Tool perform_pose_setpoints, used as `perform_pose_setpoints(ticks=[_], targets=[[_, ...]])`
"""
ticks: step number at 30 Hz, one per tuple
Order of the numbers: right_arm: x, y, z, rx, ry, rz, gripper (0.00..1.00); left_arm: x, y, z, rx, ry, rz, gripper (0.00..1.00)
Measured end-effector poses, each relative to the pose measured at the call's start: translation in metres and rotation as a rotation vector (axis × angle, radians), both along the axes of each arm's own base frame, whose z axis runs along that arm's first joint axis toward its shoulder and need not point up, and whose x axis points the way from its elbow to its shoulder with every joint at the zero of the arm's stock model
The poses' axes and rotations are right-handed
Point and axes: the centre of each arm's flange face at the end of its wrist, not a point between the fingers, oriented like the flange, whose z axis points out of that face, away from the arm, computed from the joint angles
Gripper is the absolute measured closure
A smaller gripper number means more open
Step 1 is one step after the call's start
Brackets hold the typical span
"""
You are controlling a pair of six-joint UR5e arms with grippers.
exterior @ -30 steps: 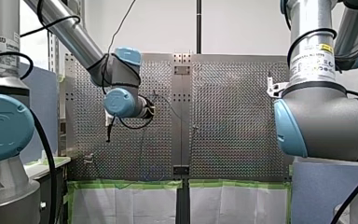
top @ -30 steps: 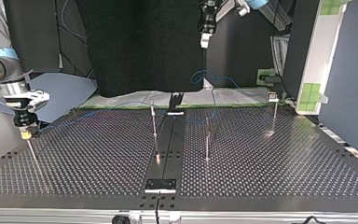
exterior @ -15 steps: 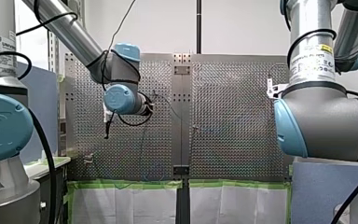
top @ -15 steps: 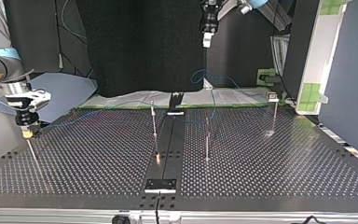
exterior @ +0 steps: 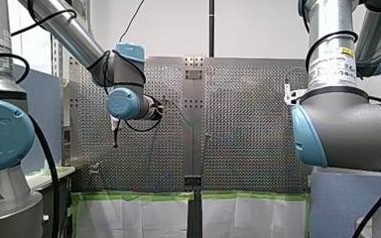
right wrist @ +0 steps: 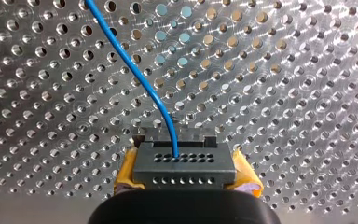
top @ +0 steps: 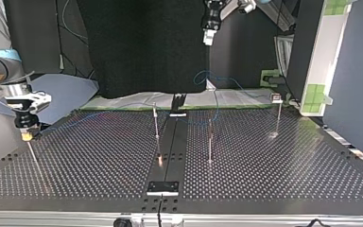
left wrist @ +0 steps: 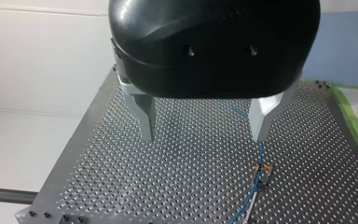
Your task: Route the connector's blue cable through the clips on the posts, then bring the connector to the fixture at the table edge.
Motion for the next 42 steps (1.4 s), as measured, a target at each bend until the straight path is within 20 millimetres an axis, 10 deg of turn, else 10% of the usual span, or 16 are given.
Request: perform_pose_setpoints(ticks=[42], targets=[[0.006,-0.007,-0.004,-0.005,0.005,0.029,1.0,0.002,-0.005,-0.003,-0.001,0.012,-0.006,0.0]])
